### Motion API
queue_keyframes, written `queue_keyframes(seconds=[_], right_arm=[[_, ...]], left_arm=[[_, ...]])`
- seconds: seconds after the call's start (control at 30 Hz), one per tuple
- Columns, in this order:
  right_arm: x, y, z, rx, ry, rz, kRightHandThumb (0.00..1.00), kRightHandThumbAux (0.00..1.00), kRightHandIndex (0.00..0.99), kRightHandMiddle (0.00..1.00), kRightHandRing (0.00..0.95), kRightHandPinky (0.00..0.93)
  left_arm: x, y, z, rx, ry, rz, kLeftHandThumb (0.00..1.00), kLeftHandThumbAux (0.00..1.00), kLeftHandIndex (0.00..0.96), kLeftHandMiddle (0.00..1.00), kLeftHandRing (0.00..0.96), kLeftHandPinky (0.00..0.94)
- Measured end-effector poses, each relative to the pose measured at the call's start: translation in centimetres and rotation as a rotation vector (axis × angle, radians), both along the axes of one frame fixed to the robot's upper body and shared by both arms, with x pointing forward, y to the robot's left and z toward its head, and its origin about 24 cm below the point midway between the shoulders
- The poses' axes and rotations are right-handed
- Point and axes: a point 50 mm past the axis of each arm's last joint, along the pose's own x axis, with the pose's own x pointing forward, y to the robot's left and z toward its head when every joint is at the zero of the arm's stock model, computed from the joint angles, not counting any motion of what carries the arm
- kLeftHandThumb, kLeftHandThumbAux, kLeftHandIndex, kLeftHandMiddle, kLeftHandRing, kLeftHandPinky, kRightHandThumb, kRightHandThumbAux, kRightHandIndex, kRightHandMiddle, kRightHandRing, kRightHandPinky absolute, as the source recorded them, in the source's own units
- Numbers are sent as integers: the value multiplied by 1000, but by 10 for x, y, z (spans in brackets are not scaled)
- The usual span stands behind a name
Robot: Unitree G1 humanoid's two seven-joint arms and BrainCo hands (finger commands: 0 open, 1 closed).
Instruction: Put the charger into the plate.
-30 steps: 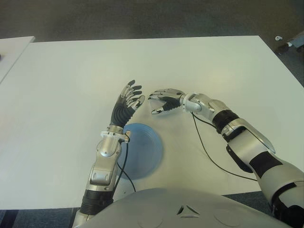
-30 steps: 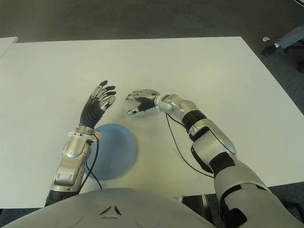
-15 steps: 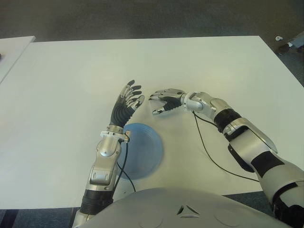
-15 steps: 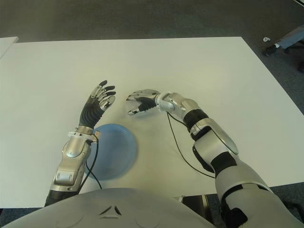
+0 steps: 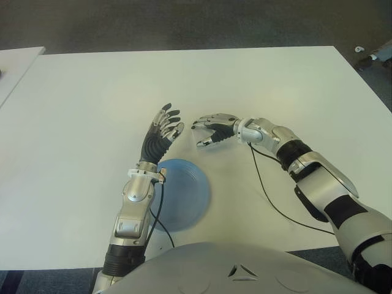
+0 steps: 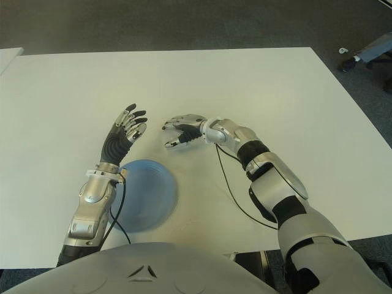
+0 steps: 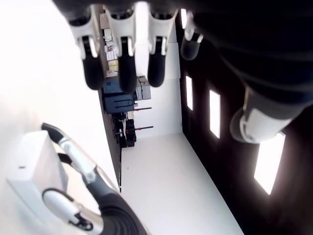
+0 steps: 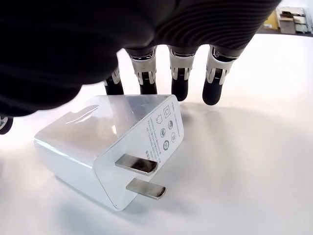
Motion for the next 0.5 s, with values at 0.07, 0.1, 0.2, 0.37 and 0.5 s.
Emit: queue_keyframes(seconds=[0.07,0.1,0.2,0.37,0.5], right_arm=[[0,0,1,7,-11,0,301,137,0,0,0,0],[0,0,1,13,-17,-1,299,137,0,0,0,0],[1,0,3,31,-39,-3,297,130,0,0,0,0],[0,1,5,70,-84,-8,312,110,0,0,0,0],[0,1,6,86,-104,-12,324,105,0,0,0,0]], left_arm=[[0,1,0,1,0,2,0,511,0,190,227,248],[0,1,0,1,0,3,0,511,0,190,227,249],[0,1,0,1,0,4,0,513,0,193,231,251],[0,1,0,1,1,6,0,510,0,200,239,259],[0,2,0,1,1,6,0,507,0,202,244,269]])
